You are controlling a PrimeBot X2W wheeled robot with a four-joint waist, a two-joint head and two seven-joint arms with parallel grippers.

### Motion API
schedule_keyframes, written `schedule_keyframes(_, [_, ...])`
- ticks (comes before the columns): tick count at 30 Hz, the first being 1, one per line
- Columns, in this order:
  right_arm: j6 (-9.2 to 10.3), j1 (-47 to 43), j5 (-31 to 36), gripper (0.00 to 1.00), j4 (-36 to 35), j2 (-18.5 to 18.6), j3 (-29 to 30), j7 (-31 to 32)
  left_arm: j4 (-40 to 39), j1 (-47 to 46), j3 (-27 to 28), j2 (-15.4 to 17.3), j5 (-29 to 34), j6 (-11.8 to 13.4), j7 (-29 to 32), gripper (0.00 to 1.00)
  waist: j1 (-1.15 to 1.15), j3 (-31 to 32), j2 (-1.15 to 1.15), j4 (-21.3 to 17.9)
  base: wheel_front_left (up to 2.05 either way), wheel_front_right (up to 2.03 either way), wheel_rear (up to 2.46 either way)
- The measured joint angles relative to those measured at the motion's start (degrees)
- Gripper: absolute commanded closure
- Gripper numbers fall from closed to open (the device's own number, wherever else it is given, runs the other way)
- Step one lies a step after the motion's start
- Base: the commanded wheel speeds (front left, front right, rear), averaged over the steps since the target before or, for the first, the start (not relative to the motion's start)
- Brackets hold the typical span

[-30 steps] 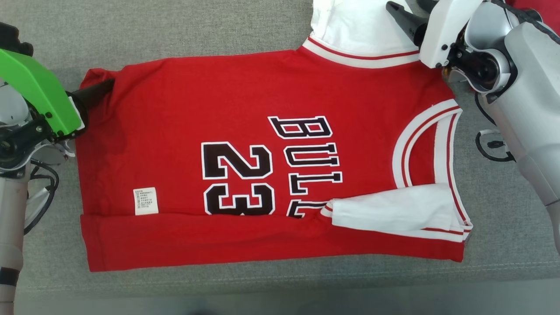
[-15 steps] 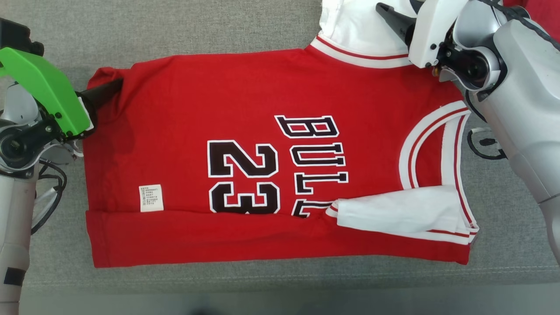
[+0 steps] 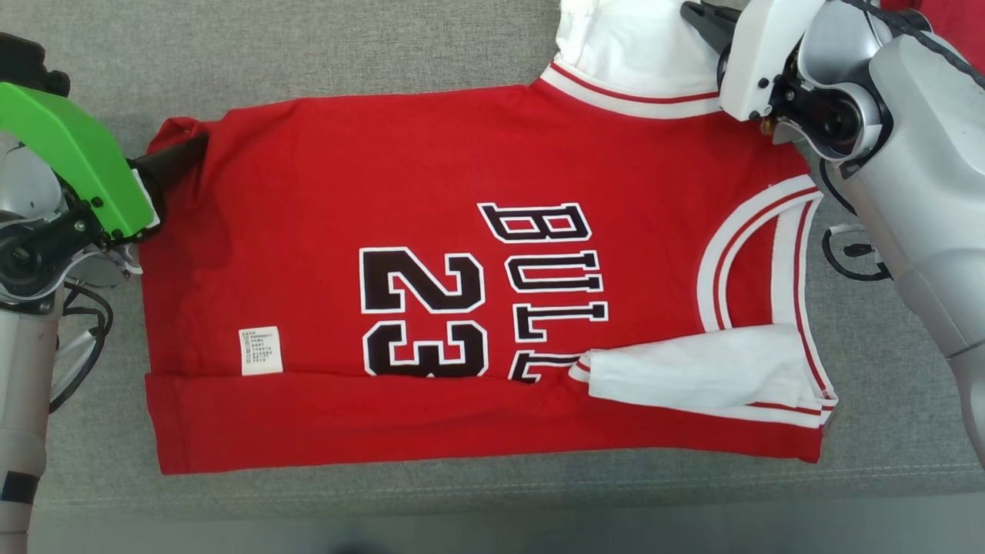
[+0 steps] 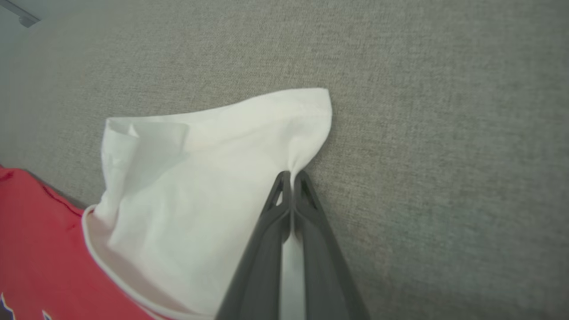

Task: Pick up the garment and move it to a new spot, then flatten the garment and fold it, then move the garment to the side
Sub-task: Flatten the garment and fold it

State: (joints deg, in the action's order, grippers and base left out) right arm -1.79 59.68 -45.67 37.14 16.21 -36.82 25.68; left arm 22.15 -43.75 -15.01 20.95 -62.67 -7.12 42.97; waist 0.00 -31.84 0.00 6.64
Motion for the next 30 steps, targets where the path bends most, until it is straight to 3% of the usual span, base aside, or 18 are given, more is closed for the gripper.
schedule_keyframes(13, [-1.79,-1.76,-1.57,1.0,-1.71,-0.6,1.83,-4.53,-0.45,1.47,1.15,1.56,-0.75,0.0,-3.3,1.0,0.0,2.47,0.0,-1.78,0.0,0.0,0.0])
schedule_keyframes(30, [-3.25,-13.45,-5.75,1.0,-7.12,0.3,3.3,-8.95,-0.68,9.21,1.89,2.14,-1.71,0.0,-8.48,1.0,0.0,8.16,0.0,-2.77,0.0,0.0,0.0])
